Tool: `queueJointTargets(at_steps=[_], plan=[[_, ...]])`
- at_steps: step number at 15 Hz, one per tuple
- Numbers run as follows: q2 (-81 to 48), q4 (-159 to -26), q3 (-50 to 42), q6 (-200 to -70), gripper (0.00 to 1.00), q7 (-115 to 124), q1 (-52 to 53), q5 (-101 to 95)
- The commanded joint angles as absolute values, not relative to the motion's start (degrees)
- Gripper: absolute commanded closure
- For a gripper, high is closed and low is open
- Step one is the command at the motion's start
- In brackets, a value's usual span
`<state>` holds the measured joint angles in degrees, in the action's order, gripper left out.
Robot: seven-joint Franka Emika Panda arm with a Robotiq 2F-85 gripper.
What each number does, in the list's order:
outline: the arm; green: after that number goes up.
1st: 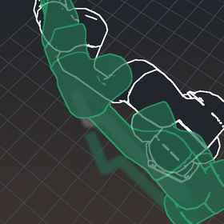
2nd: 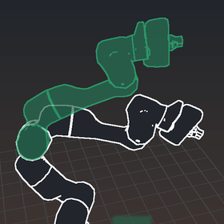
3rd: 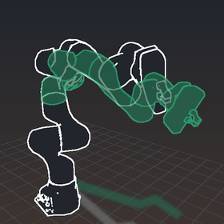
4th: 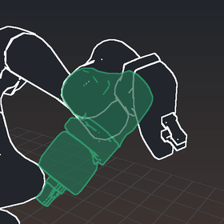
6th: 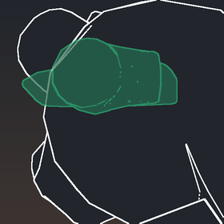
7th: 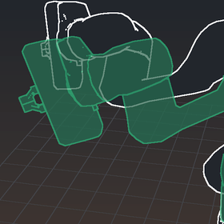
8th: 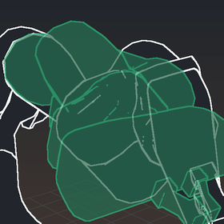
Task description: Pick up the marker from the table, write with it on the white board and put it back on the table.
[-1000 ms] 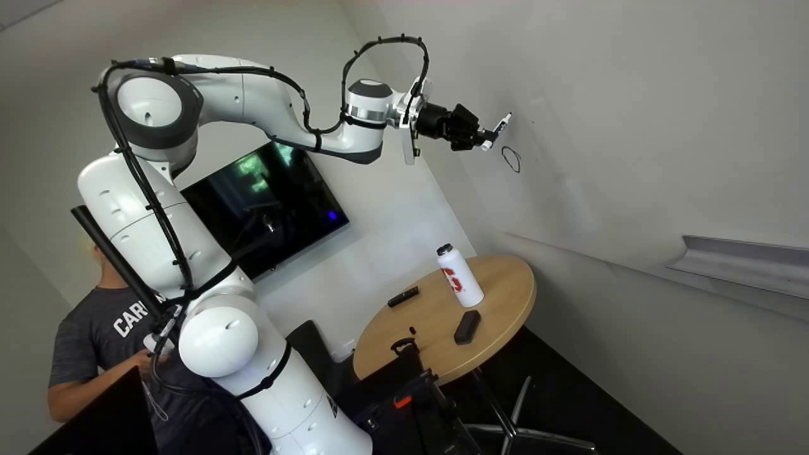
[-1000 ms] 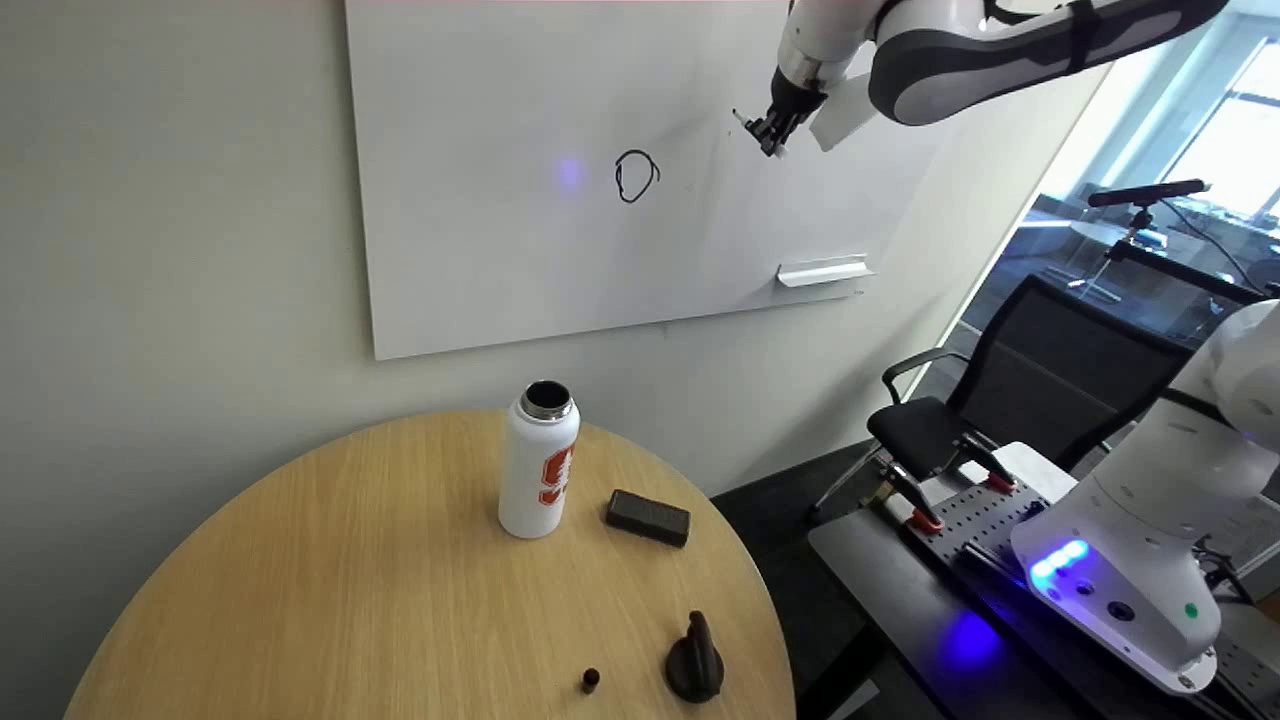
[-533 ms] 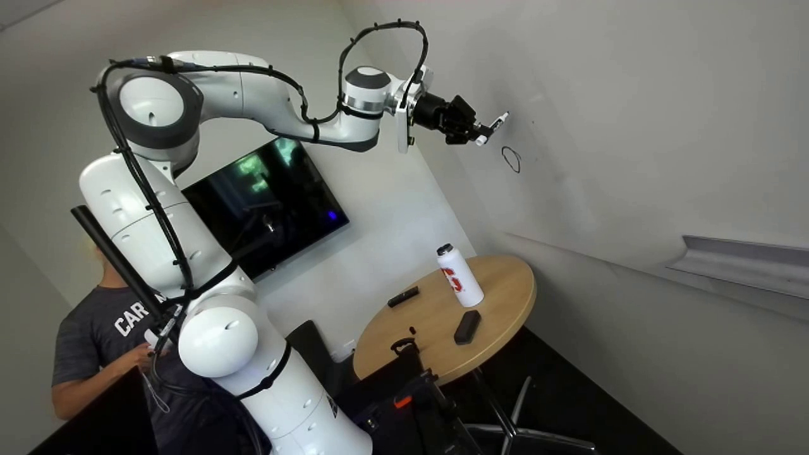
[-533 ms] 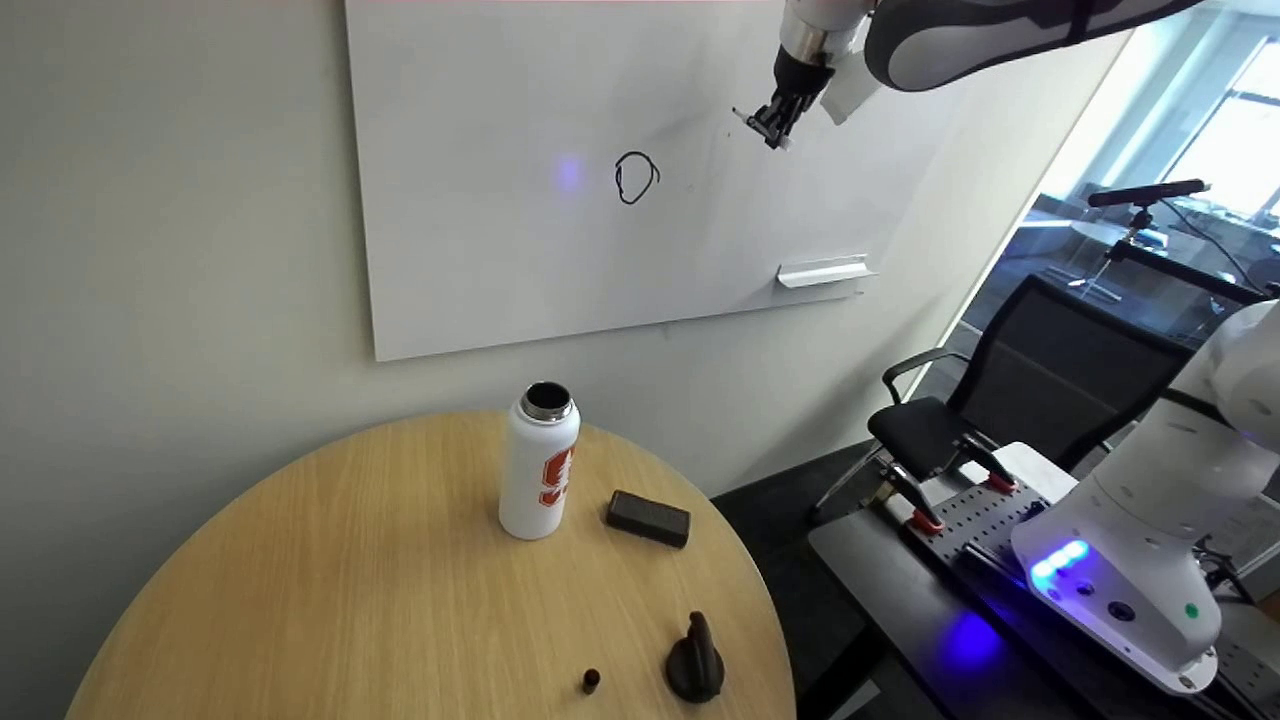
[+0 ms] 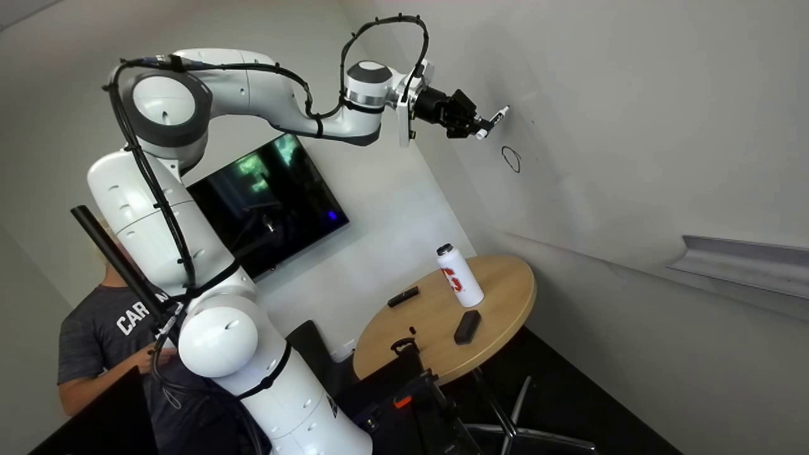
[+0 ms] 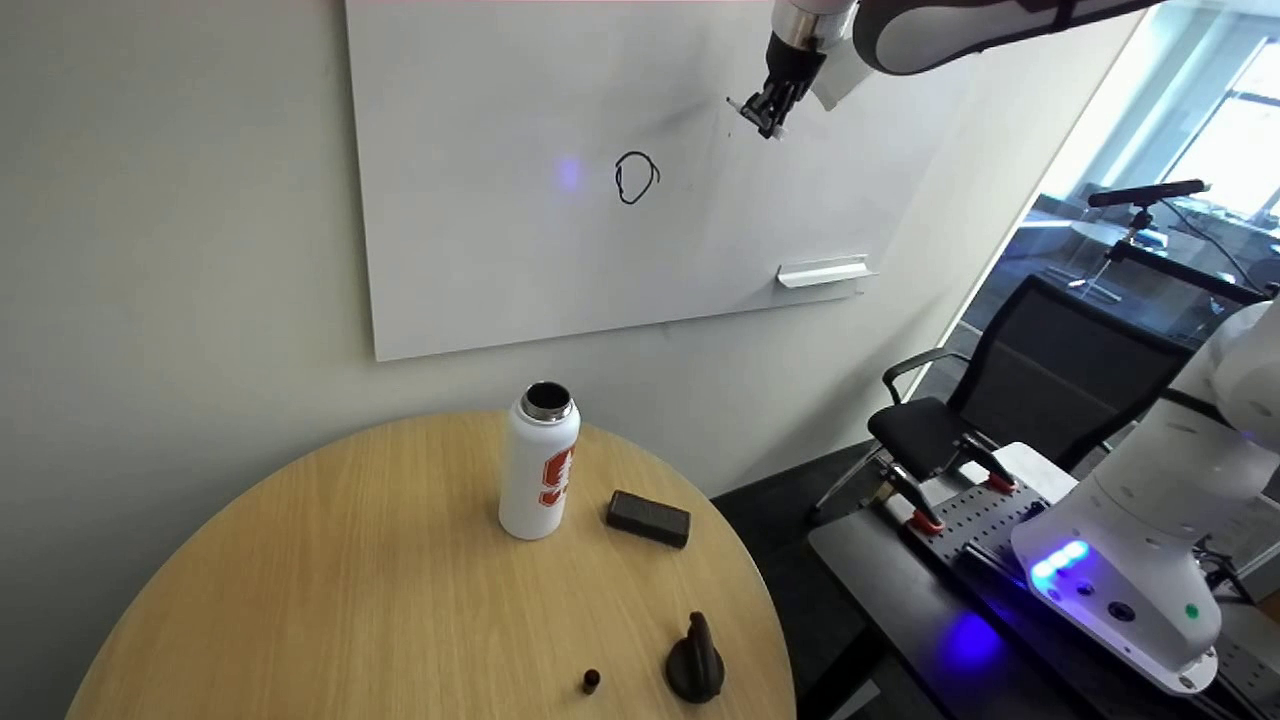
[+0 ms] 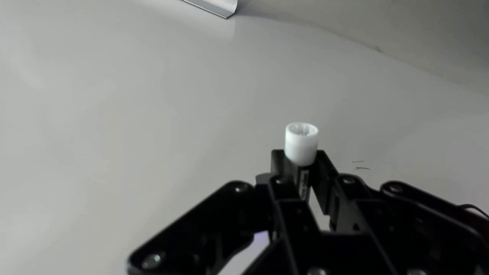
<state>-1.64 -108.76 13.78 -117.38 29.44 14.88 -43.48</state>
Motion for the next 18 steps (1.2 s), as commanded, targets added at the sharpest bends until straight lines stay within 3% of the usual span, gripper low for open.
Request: queueJointTargets(at_steps=[1, 18], plan=[[-4.5, -104.6, 14.1, -114.3, 0.95, 27.9, 15.4, -42.1], [-4.2, -100.5, 13.0, -109.1, 0.95, 30.3, 15.6, -43.6]])
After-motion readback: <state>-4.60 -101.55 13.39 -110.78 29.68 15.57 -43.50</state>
